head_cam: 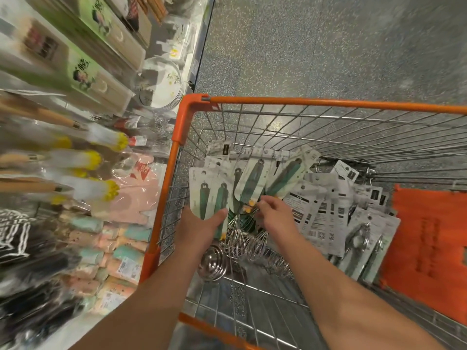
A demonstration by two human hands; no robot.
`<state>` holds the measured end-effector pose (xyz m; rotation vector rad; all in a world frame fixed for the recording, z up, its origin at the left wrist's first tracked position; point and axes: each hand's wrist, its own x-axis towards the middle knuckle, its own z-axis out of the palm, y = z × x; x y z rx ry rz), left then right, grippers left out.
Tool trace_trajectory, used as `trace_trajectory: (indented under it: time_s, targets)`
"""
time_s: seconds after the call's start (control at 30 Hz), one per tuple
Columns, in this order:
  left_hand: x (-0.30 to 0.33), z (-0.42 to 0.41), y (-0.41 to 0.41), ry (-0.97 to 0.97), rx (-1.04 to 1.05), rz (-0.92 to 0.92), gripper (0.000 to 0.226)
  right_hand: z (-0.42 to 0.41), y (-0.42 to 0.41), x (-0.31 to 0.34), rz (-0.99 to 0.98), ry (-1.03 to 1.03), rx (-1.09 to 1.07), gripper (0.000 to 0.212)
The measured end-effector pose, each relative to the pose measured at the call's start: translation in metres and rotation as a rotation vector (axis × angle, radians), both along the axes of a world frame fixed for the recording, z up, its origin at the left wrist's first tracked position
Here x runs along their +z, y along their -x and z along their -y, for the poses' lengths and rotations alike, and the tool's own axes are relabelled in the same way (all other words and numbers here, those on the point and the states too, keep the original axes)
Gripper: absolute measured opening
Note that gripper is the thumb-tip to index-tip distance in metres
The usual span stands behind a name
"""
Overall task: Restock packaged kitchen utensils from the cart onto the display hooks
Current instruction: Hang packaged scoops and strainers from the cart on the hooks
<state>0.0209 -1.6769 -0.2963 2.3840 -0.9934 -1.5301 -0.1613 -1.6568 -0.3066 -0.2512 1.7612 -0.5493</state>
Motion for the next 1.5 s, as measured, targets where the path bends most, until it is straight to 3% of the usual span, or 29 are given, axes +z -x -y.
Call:
trace_trajectory:
  time_s: [0.13,0.2,0.27,0.33,0.43,0.57,0.63,0.73,0.8,0.93,1.07,1.17,1.23,1.33,1.5]
  targets:
    - [0.003,0.002,0.013,-0.058,0.064,-0.219,0.057,0.009,-0.008,0.009,0.296,-0.045,-0.212,0.039]
    - [0.009,0.002,0.023,-0.102,0.004,-0.313,0.049,0.008,-0.009,0.015,0.477,-0.057,-0.182,0.053]
    - [0.012,0.0,0.032,-0.129,-0.026,-0.353,0.035,0.005,-0.012,0.021,0.568,-0.063,-0.113,0.052]
    - [0.01,-0.005,0.041,-0.126,-0.055,-0.336,0.029,0.003,-0.013,0.025,0.58,-0.05,-0.113,0.045]
    - [-0.01,-0.014,0.046,-0.158,-0.072,-0.288,0.086,-0.004,-0.013,0.02,0.539,-0.001,-0.14,0.034]
    - [0.012,-0.003,0.048,-0.255,0.007,-0.427,0.062,-0.018,-0.008,0.01,0.509,0.0,-0.211,0.038]
    - [0.018,-0.001,0.043,-0.182,-0.065,-0.346,0.055,-0.022,-0.005,0.007,0.506,-0.02,-0.216,0.038]
    - [0.007,-0.002,0.024,0.114,-0.079,0.015,0.046,-0.024,-0.004,0.004,0.492,-0.032,-0.232,0.041]
    - [0.004,-0.002,0.019,0.163,-0.071,0.165,0.054,-0.023,-0.005,0.002,0.483,-0.025,-0.241,0.046]
    - [-0.01,-0.003,0.025,0.103,-0.03,0.122,0.079,-0.022,-0.004,-0.001,0.488,-0.007,-0.262,0.05]
    - [-0.029,0.006,0.031,0.065,-0.066,0.202,0.083,-0.025,0.008,-0.005,0.478,0.012,-0.315,0.049]
    - [-0.043,0.012,0.031,0.014,-0.197,0.371,0.071,-0.028,0.016,-0.006,0.455,0.023,-0.31,0.053]
    - [-0.053,0.012,0.028,-0.001,-0.271,0.433,0.048,-0.031,0.021,-0.005,0.432,0.02,-0.286,0.047]
    - [-0.053,0.013,0.021,0.049,-0.221,0.348,0.026,-0.037,0.025,-0.003,0.426,0.016,-0.271,0.039]
    - [-0.019,0.018,0.024,0.281,-0.064,0.204,0.012,-0.041,0.025,0.005,0.444,-0.012,-0.283,0.041]
